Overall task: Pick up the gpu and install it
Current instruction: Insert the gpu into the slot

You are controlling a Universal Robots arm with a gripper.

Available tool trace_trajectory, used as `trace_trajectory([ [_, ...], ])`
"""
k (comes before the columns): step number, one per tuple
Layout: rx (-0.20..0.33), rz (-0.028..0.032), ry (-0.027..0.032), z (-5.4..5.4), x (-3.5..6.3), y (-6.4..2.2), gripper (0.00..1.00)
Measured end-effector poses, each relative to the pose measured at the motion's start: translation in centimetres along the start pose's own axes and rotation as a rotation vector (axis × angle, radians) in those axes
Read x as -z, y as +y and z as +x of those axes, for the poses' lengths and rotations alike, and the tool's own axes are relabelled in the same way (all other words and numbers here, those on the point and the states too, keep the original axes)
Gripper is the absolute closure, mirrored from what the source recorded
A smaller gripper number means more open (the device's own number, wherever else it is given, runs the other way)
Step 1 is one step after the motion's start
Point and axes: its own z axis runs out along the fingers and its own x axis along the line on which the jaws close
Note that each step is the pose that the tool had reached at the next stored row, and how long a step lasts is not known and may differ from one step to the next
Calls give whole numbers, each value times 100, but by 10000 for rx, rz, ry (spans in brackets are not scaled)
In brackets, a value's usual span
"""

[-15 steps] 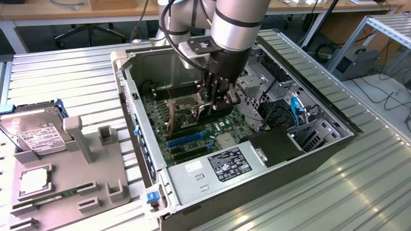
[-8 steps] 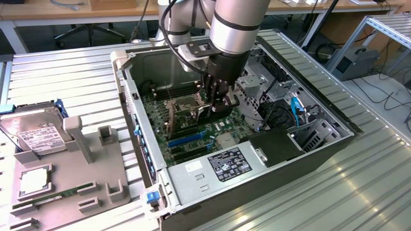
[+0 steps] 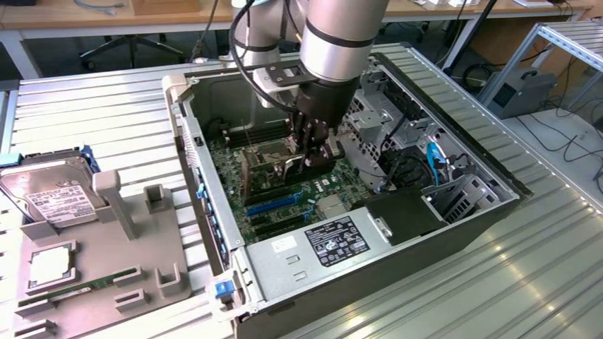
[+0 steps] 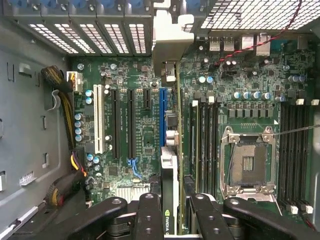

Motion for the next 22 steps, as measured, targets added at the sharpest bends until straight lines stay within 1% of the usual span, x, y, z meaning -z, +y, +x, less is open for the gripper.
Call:
trace_trajectory([
  [3,-2,0,1,2,-97,9,73],
  [5,-1,0,1,5,-196,23,73],
  [6,-1,-2,4,5,-209,27,73],
  [7,-2,0,1,5,-216,31,73],
  [12,-2,1,1,5,-238,116,73],
  [15,-2,0,2,25,-255,135,73],
  [16,-2,0,2,25,-256,168,73],
  [17,-2,0,2,25,-257,182,73],
  [19,-2,-1,3,29,-257,203,73],
  [22,-1,-1,3,41,-257,208,73],
])
